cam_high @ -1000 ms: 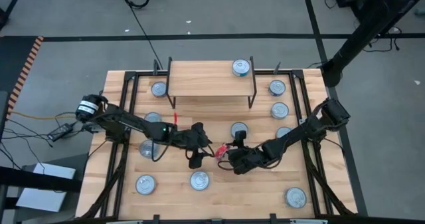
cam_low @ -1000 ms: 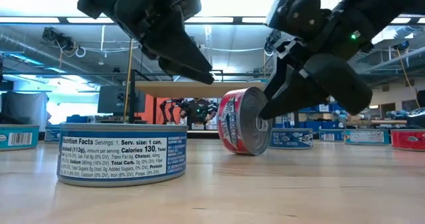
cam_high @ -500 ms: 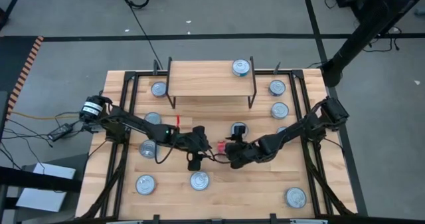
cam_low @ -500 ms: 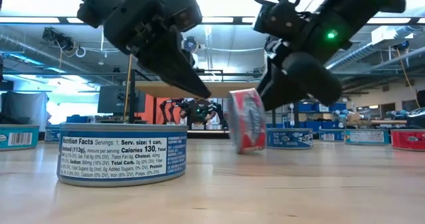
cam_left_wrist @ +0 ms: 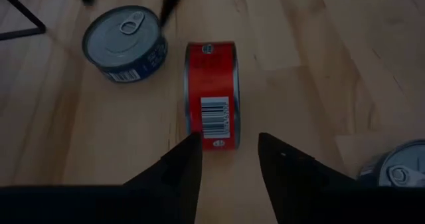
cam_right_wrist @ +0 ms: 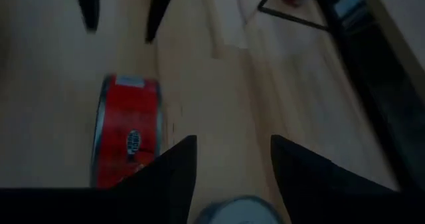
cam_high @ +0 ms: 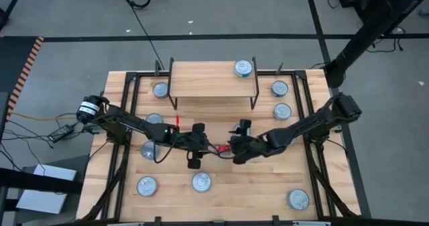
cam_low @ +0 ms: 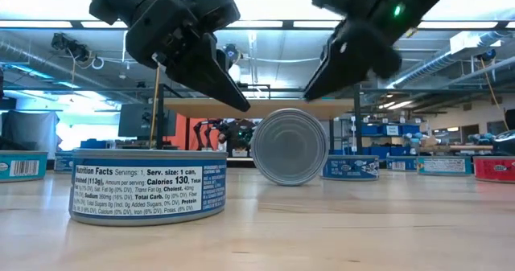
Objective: Stack canned seafood by type on shelf
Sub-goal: Put the red tuna can on the shelf
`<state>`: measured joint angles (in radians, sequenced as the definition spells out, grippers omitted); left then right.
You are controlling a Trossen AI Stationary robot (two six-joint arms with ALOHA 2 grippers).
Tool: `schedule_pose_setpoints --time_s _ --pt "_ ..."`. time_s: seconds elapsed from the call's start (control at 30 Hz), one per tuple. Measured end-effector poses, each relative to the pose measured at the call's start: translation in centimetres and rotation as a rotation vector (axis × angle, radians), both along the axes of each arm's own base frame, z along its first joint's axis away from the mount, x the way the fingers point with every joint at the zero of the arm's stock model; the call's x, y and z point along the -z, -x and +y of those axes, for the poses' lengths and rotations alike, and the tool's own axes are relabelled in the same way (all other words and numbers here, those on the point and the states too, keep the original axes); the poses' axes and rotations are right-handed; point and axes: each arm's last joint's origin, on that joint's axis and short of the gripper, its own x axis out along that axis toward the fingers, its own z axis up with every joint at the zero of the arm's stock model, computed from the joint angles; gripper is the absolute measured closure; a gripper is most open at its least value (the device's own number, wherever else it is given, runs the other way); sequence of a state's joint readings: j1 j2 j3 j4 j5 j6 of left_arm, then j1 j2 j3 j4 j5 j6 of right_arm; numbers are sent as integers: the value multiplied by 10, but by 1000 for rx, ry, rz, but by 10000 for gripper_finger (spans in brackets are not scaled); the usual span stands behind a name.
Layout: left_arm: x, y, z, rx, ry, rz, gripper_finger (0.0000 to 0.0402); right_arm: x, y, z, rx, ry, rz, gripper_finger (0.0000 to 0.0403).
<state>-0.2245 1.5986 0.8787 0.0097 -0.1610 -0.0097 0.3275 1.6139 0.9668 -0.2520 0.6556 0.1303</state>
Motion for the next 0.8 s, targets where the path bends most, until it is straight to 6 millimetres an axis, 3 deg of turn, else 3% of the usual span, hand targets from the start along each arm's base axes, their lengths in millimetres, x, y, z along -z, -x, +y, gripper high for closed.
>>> schedule_pose_setpoints --time_s 0.17,0.4,0.6,0.8 --pt "0 0 0 -6 -4 -6 251 -18 12 8 -11 -217 -50 173" --pt "0 0 2 -50 -48 -13 251 9 3 25 -51 -230 -4 131" --pt "16 8 5 -46 -56 -91 251 16 -2 21 8 -233 -20 110" --pt "30 22 8 -36 -39 -259 251 20 -9 15 -2 -256 -20 114"
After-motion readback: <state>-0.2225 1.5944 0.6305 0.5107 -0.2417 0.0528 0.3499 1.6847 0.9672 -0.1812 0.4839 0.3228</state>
